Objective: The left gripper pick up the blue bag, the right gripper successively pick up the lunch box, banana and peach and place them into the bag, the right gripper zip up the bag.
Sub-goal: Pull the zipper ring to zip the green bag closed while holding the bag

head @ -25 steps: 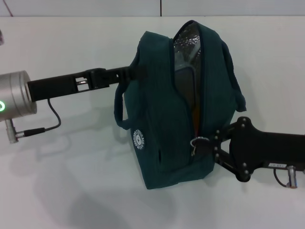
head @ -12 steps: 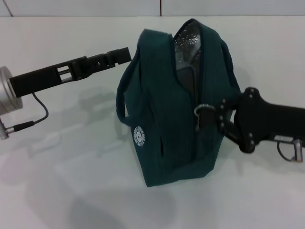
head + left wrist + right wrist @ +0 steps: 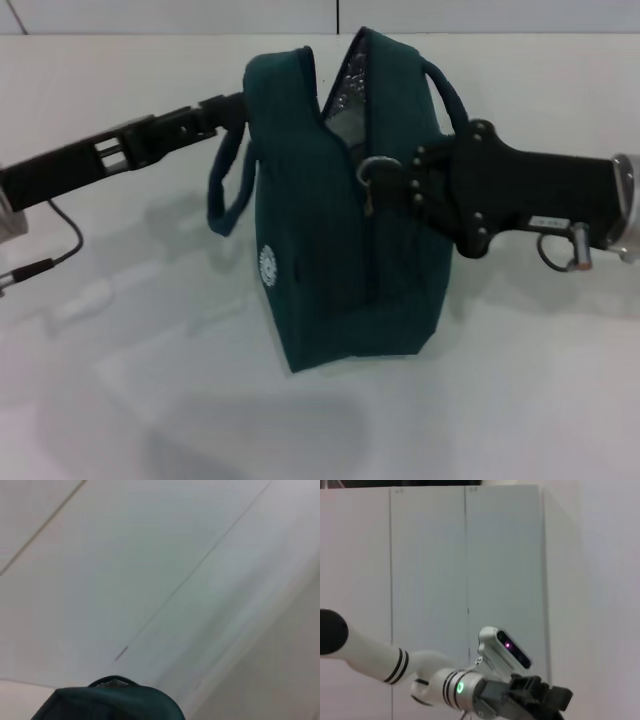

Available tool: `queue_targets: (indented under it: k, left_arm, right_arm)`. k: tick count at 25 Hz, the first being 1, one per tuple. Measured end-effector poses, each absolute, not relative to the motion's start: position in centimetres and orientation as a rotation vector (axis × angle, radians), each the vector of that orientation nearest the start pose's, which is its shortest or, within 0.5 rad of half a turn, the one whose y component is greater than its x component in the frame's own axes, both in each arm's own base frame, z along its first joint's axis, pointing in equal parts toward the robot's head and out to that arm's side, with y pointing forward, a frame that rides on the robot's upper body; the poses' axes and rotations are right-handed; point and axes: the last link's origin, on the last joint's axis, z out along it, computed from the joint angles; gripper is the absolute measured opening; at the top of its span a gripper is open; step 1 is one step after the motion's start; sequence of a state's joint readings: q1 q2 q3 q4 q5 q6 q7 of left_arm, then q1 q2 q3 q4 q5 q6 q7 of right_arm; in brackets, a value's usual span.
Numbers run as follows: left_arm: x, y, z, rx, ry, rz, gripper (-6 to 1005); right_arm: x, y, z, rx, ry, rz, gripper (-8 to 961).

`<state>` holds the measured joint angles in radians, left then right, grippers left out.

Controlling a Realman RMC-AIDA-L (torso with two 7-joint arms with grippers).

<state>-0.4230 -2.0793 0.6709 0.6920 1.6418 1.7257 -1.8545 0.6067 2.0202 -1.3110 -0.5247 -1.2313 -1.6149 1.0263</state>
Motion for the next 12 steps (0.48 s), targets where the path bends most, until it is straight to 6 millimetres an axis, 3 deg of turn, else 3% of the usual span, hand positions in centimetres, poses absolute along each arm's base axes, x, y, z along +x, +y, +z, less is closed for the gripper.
queue_targets:
  k: [7, 12]
  left_arm:
    - [-26.0, 30.2, 4.5, -2.385, -1.203, -1.352, 895]
    - [-26.1, 30.1, 4.5, -2.385, -1.194, -1.350, 894]
  right_arm:
    - [16.0, 34.0, -1.2, -2.739, -0.018, 1.248, 8]
    - [15.3, 34.2, -1.9, -2.759, -0.019, 1.245, 9]
